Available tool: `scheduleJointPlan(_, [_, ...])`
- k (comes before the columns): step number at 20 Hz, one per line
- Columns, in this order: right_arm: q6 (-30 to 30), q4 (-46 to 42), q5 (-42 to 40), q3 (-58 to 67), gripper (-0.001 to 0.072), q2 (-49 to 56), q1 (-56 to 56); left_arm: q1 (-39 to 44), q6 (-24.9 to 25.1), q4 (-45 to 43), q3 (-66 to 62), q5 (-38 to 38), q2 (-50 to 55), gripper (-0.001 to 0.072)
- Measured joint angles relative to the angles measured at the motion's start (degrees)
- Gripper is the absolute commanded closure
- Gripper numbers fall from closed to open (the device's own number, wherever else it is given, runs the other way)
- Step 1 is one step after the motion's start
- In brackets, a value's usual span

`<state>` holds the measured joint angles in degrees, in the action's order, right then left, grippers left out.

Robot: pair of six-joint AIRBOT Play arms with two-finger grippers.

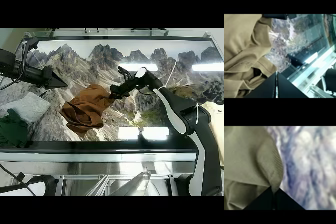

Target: Fold the shirts.

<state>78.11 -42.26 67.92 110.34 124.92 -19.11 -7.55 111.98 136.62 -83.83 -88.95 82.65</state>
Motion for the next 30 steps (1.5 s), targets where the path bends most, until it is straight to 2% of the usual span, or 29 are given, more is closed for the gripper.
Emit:
scheduleJointPlan(3, [4.31,-6.14,1.95,0.59,0.0690,-4.50,3.43,0.33,0.15,0.02,0.00,-1.46,-0.02,0.0689])
scheduleJointPlan(9, [16.87,-33.88,17.05,-2.32,0.0690,-15.80,9.81,0.46,0.20,0.02,0.00,-4.00,-0.02,0.0689])
scheduleJointPlan(12, [22.60,-41.90,20.46,-10.40,0.0690,-22.62,10.62,0.46,0.22,0.02,0.00,-4.44,-0.02,0.0689])
scheduleJointPlan(15, [27.17,-45.20,20.70,-23.56,0.0684,-29.68,10.27,0.46,0.24,0.02,0.00,-5.27,-0.02,0.0689])
scheduleJointPlan(16, [28.15,-45.83,20.26,-28.24,0.0661,-31.71,10.05,0.46,0.24,0.02,0.00,-5.73,0.00,0.0690])
scheduleJointPlan(18, [29.51,-46.84,18.29,-37.27,0.0225,-34.95,9.75,0.46,0.33,0.02,0.00,-6.32,-0.02,0.0689])
scheduleJointPlan(23, [28.02,-47.91,15.52,-45.00,0.0219,-38.32,11.52,0.46,-0.09,0.04,0.00,-7.04,-0.02,0.0689])
scheduleJointPlan(28, [21.68,-46.51,13.86,-44.68,0.0215,-43.12,18.53,0.48,-0.44,0.07,0.00,-7.41,-0.02,0.0689])
scheduleJointPlan(30, [16.65,-39.89,11.58,-44.76,0.0016,-43.45,24.13,0.48,-0.44,0.07,0.00,-7.54,-0.02,0.0689])
